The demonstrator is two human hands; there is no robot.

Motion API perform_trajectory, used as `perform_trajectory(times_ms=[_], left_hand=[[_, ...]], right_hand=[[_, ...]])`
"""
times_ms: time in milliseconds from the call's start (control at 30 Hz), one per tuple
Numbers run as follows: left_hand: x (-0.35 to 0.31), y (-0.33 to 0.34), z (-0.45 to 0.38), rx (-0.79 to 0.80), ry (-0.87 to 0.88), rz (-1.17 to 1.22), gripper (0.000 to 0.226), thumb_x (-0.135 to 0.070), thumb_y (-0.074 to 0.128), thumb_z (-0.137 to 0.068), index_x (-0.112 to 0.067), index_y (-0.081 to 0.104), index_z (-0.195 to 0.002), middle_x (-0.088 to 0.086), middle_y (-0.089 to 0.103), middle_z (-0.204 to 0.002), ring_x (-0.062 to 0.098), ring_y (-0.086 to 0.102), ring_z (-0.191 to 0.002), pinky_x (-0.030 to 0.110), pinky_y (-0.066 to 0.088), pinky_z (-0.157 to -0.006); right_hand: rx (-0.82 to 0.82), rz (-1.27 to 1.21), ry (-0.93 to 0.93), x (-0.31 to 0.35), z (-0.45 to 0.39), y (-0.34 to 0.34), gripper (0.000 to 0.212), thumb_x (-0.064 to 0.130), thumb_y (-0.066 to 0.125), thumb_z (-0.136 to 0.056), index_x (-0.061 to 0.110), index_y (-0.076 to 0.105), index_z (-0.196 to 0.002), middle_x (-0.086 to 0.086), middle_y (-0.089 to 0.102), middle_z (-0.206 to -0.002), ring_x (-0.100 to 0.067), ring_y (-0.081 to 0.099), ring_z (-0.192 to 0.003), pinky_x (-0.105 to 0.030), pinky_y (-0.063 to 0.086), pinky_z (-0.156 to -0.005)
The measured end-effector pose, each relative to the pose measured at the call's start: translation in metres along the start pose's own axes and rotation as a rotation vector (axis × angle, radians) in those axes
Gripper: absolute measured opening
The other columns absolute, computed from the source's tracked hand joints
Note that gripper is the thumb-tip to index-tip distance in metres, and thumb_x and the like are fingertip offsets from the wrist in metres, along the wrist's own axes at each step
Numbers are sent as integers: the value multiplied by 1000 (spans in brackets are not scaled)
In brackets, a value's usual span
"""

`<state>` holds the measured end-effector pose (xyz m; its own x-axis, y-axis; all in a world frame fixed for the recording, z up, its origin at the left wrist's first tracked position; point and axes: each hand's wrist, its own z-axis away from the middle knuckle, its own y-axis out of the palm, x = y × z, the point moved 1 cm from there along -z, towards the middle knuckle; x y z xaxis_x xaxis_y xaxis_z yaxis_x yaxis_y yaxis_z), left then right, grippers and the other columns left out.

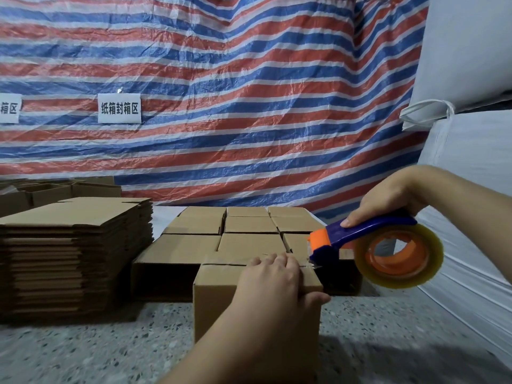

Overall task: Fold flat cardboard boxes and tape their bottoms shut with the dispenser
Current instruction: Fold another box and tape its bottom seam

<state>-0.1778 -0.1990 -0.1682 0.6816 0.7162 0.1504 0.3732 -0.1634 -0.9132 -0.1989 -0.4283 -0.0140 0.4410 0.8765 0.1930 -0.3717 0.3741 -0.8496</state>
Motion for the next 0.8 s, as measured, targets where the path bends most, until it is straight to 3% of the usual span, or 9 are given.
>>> perform_trajectory(times_ms=[167, 333, 467, 567, 700, 733, 800], left_hand=[[3, 3, 2, -54, 35, 31, 89, -79, 8, -78, -19, 41, -137, 2, 50, -140, 22, 44, -131, 38, 34, -108], [3, 5, 4, -70, 76, 57, 82, -76, 6, -79, -30, 34, -142, 1, 51, -138, 21, 46, -129, 39, 37, -106], [3, 3, 3, -52, 74, 22, 79, -74, 5, -80, -32, 36, -139, 0, 52, -134, 20, 47, -126, 38, 38, -104], [1, 3, 3, -34, 66, 19, 73, -73, 9, -83, -33, 37, -137, -1, 53, -130, 20, 48, -123, 38, 39, -101], [2, 1, 4, -25, 66, 65, 70, -73, 20, -89, -32, 37, -143, -1, 38, -153, 22, 40, -136, 43, 34, -109], [2, 0, 5, -25, 70, 73, 72, -73, 19, -88, -32, 37, -144, -3, 35, -156, 22, 38, -138, 43, 33, -110], [1, -2, 6, -25, 79, 71, 77, -73, 13, -83, -31, 39, -142, -7, 41, -151, 20, 41, -135, 42, 33, -108]], right_hand=[[3, -44, -3, -33, 12, -10, 107, 78, 87, -36, 12, 70, -118, -12, 75, -105, -21, 69, -87, -33, 53, -84], [-6, 190, 99, -14, 6, 11, 83, 79, 74, -55, 17, 71, -109, -3, 78, -93, -17, 74, -83, -26, 57, -75], [-119, 378, 130, 16, -4, 27, 68, 79, 65, -74, 19, 68, -106, -5, 77, -95, -20, 76, -85, -26, 58, -68], [-215, 488, 144, 33, 4, 25, 62, 80, 63, -75, 22, 67, -99, -2, 73, -92, -17, 73, -80, -26, 53, -63], [-204, 700, 189, 45, -2, 45, 51, 70, 73, -74, 24, 68, -96, 1, 72, -78, -13, 70, -66, -25, 52, -55], [-182, 761, 201, 42, -8, 56, 48, 66, 74, -76, 24, 70, -99, 3, 70, -73, -12, 67, -61, -24, 50, -51], [-190, 762, 187, 26, -26, 78, 52, 65, 69, -81, 24, 69, -113, 4, 64, -80, -13, 61, -67, -28, 48, -57]])
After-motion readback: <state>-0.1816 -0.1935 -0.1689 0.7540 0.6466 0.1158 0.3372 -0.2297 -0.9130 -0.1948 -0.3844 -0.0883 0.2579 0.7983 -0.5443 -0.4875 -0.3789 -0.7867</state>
